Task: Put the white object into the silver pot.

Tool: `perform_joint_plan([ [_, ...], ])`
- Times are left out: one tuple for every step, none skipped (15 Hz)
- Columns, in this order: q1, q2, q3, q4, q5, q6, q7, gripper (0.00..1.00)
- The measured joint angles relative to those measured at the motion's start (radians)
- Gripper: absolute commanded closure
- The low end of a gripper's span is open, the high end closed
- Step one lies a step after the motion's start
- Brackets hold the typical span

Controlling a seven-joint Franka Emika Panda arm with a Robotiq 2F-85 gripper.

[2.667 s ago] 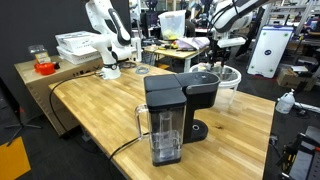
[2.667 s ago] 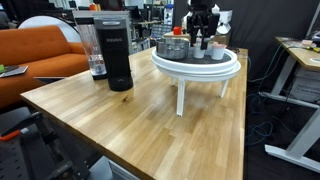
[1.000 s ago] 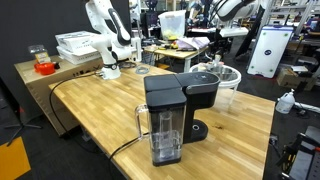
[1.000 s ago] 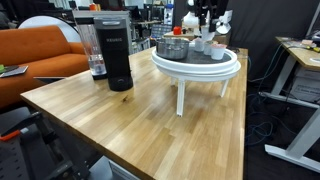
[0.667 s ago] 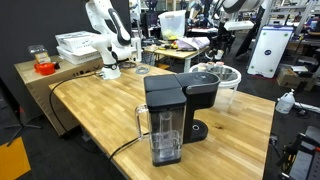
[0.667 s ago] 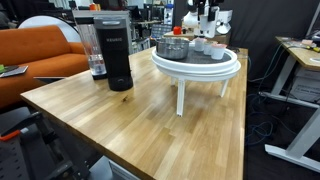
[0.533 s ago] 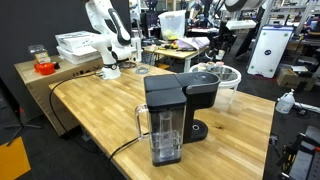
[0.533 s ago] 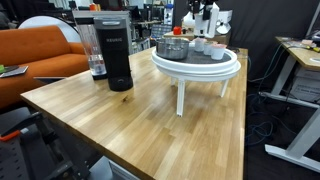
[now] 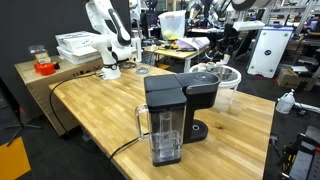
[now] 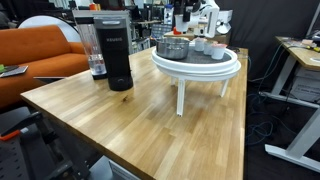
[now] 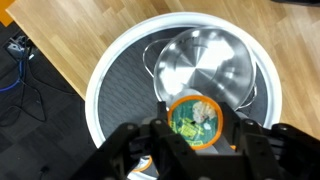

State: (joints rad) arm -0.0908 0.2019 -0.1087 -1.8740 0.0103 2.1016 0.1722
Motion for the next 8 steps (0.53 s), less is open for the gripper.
perform_joint_plan([
  [0.0, -0.017, 0.0, -0.016, 0.001, -0.004, -0.001, 0.73],
  [0.0, -0.034, 0.0, -0.03, 0.002, -0.009, -0.003, 0.73],
  [0.001, -0.048, 0.0, -0.043, 0.003, -0.015, -0.005, 0.73],
  [0.001, -0.059, 0.001, -0.053, 0.005, -0.02, -0.009, 0.73],
  [0.003, -0.066, 0.002, -0.063, 0.01, -0.022, -0.012, 0.73],
  [0.005, -0.067, 0.004, -0.069, 0.016, -0.023, -0.017, 0.73],
  [0.008, -0.067, 0.008, -0.076, 0.022, -0.024, -0.022, 0.73],
  [0.01, -0.063, 0.014, -0.081, 0.026, -0.024, -0.027, 0.73],
])
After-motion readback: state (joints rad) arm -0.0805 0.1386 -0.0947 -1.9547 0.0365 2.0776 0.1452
